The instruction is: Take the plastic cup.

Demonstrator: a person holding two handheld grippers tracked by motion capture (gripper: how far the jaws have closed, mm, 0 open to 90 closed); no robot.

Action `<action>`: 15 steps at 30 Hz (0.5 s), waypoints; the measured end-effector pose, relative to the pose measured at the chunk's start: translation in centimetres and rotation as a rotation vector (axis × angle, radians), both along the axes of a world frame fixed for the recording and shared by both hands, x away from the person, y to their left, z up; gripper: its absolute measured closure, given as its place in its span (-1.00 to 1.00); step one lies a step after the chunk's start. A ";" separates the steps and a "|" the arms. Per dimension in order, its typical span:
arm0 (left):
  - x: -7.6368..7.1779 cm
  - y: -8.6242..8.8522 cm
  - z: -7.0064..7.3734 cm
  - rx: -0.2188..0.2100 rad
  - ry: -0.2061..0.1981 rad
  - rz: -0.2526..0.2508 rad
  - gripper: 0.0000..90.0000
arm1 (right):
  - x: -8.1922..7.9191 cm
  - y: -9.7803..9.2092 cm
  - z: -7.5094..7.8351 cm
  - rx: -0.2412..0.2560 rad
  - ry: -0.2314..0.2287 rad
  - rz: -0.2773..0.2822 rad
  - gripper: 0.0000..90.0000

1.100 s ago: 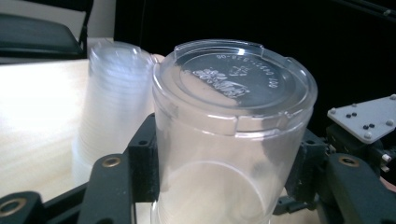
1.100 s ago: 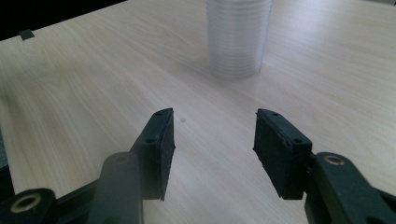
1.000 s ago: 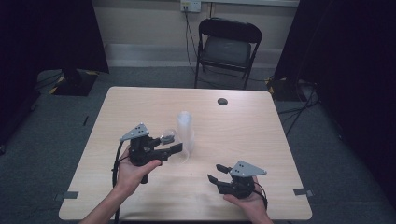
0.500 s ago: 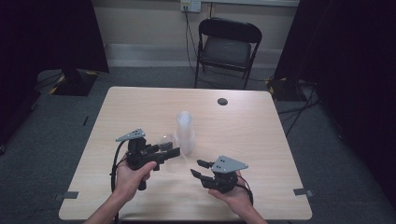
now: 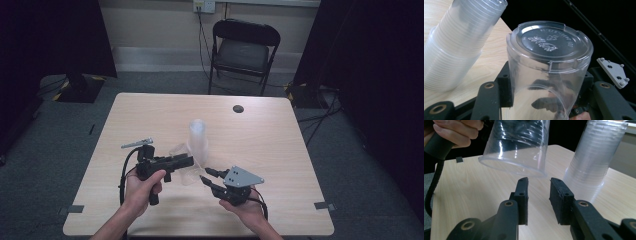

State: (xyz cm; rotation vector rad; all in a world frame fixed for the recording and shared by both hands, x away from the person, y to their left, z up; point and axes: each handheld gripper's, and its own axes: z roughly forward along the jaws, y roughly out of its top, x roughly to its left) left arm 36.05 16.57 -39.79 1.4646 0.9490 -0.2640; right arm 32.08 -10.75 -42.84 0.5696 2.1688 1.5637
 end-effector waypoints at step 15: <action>-0.4 0.0 0.4 -0.119 0.057 -0.022 0.07 | 0.4 1.5 1.4 0.078 -0.120 0.008 0.62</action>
